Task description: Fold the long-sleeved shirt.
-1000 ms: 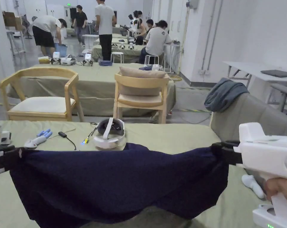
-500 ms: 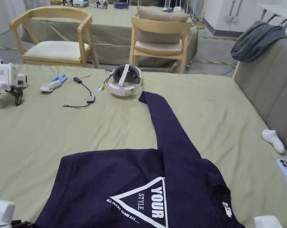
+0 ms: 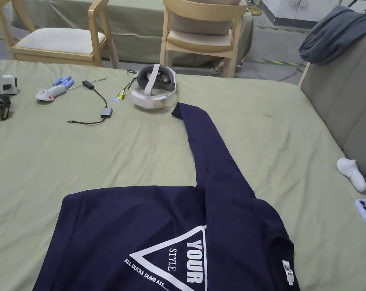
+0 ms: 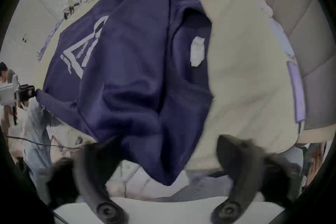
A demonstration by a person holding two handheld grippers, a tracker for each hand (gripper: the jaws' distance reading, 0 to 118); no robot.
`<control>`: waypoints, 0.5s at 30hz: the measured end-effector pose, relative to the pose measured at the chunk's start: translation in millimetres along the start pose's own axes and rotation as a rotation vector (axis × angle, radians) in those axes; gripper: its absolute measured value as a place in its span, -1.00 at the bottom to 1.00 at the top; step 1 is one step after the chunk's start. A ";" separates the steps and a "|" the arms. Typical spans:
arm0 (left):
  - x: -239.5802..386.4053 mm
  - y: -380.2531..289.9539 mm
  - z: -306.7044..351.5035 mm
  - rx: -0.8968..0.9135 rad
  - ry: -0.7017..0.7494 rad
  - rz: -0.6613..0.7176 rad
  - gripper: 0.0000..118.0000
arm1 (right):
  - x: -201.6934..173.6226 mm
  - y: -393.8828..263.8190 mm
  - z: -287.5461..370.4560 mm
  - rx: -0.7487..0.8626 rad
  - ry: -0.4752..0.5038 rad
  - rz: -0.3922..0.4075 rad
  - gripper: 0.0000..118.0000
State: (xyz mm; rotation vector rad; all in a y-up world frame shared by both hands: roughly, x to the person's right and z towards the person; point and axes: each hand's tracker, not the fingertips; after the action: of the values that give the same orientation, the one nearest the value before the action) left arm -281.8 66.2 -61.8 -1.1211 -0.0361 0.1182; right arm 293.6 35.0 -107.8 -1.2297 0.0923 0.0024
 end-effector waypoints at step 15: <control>64.0 119.6 -25.8 0.486 0.002 0.105 -0.95 | -55.8 108.6 9.4 0.552 0.078 -0.074 -1.00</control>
State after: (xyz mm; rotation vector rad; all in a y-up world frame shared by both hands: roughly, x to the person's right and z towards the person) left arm -225.1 101.7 -182.7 -0.6376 0.0519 0.2077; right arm 233.0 82.9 -202.8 -0.6806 0.1067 -0.1281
